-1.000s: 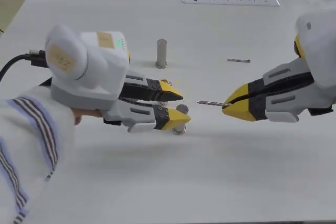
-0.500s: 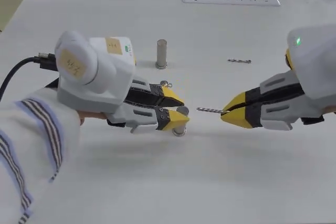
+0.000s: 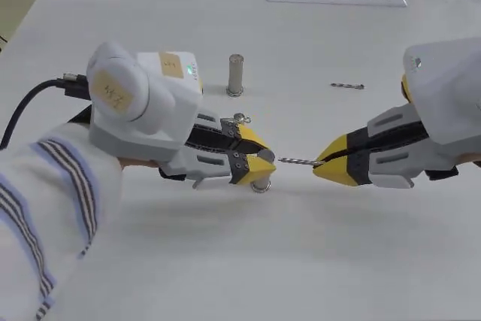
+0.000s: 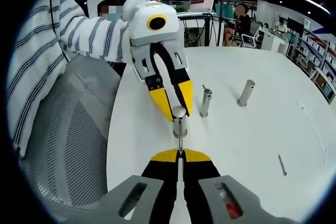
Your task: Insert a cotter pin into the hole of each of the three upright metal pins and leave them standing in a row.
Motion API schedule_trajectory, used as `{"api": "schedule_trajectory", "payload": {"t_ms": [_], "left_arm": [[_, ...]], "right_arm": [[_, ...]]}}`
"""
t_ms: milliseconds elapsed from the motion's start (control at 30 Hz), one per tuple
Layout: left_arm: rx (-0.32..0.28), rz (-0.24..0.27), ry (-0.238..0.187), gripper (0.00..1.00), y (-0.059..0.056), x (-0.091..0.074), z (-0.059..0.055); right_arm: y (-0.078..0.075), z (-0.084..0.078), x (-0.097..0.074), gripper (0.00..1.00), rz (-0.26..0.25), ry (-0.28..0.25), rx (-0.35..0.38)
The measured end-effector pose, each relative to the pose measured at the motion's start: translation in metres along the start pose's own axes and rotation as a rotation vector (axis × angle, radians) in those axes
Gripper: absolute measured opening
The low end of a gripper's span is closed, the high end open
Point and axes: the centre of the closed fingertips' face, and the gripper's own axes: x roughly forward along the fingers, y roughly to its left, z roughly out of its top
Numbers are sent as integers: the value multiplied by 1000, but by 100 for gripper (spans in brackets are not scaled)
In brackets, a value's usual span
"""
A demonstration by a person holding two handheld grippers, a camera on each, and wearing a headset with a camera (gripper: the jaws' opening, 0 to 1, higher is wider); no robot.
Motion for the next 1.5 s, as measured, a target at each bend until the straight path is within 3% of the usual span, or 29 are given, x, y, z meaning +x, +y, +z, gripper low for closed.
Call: {"api": "schedule_trajectory", "payload": {"t_ms": [300, 1167, 1500], "left_arm": [[-4, -3, 0, 9, -1, 1, 0], [-20, -2, -14, 9, -1, 1, 1], [-25, 1, -11, 9, -2, 2, 1]], "right_arm": [[2, 6, 3, 0, 10, -7, -6], [-11, 7, 15, 0, 2, 14, -53], [-7, 13, 19, 0, 13, 18, -73]]}}
